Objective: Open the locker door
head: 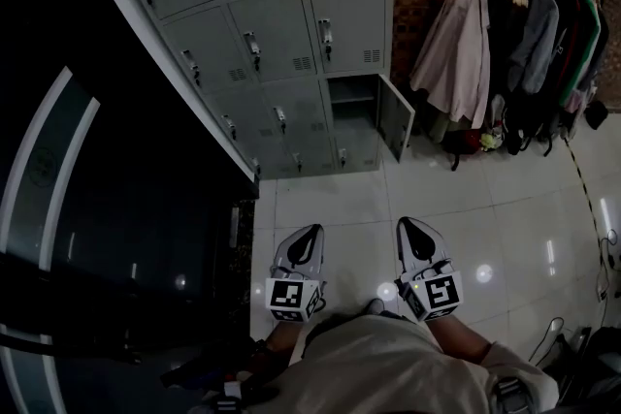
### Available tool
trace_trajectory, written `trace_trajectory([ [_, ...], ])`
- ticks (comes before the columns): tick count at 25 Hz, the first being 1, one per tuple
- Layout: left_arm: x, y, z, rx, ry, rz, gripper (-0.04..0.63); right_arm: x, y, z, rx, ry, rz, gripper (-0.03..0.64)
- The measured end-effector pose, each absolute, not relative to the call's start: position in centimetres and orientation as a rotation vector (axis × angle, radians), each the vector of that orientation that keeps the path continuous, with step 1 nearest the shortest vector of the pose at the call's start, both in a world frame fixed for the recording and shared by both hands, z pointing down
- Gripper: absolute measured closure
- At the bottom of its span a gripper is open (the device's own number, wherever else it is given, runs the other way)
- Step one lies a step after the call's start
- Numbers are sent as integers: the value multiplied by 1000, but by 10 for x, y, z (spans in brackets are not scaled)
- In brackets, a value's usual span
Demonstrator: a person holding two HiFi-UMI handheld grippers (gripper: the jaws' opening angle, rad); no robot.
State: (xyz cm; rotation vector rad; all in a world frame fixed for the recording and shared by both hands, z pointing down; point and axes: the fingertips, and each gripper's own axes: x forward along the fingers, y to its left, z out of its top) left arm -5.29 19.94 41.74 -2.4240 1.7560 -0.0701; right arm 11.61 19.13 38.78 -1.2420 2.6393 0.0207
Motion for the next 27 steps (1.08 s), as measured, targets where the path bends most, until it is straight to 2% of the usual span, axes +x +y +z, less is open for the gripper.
trace_trajectory([
  [10,-76,203,436,-2408,1824,-51,534,97,198,407,-1235,2706,-38,617],
  [23,-58,198,442,-2432,1815,-30,531,105,189,412,-1195,2700,-7,617],
  [27,-60,189,449,-2429,1818,-35,531,102,183,423,-1222,2761,-92,617],
])
